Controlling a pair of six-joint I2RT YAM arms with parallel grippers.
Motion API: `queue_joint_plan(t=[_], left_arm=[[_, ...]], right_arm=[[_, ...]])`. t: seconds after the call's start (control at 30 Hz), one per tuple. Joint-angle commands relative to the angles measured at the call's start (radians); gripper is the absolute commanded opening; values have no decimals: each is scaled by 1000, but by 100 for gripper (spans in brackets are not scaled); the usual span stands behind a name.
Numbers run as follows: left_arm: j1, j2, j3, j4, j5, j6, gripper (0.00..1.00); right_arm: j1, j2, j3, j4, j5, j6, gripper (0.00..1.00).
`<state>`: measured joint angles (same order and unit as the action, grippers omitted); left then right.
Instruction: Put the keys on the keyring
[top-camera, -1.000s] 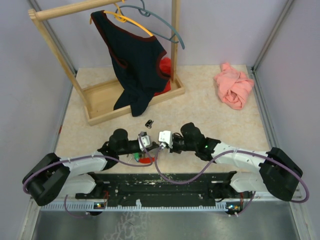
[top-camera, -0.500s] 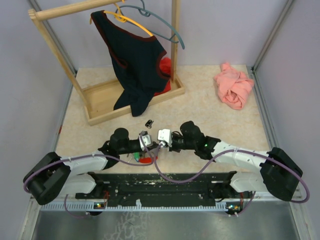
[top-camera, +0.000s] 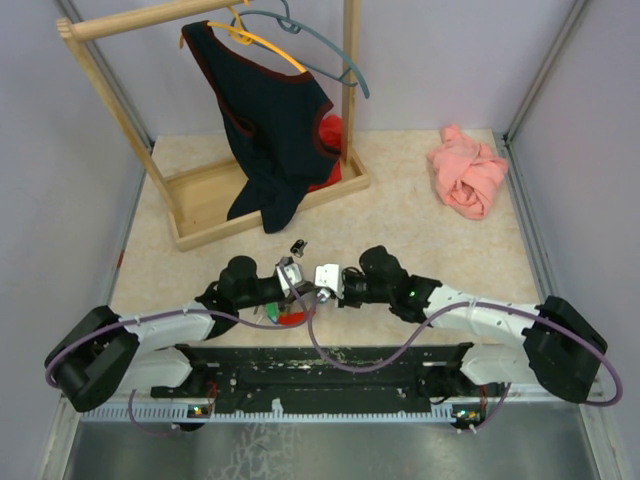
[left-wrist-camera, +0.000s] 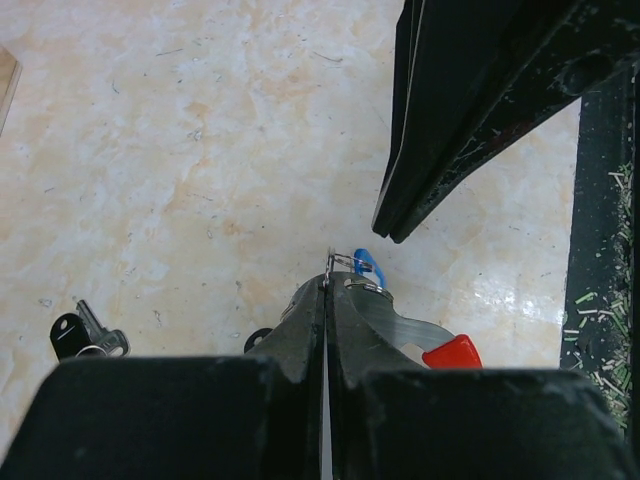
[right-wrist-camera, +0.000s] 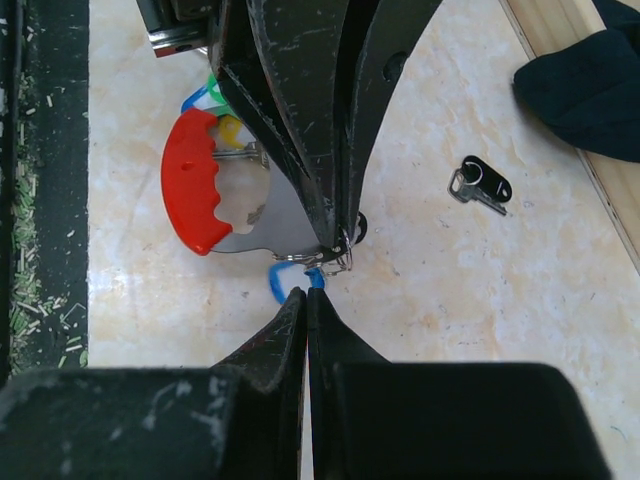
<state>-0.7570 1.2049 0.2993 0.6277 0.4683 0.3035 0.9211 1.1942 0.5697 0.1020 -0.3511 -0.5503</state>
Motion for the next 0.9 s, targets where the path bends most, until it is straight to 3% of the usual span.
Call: queue_joint_plan(t=[0.0,0.13,0.43,0.87], left_arm=[[1,-20,12,32,-15,-27,1],[1,-36,-8,57,-16,-26,1],[4,-42,-27,98,-20,-38,1],[7,-85,-65,155,-14,-56,1]], right_arm=[[10,-25,-10,44,55,-3,0],[3,-43,-61,156,82,51,6],[-65,-24,-104,303,-56,167,39],[-96,66,-105,394,-126,209,46]])
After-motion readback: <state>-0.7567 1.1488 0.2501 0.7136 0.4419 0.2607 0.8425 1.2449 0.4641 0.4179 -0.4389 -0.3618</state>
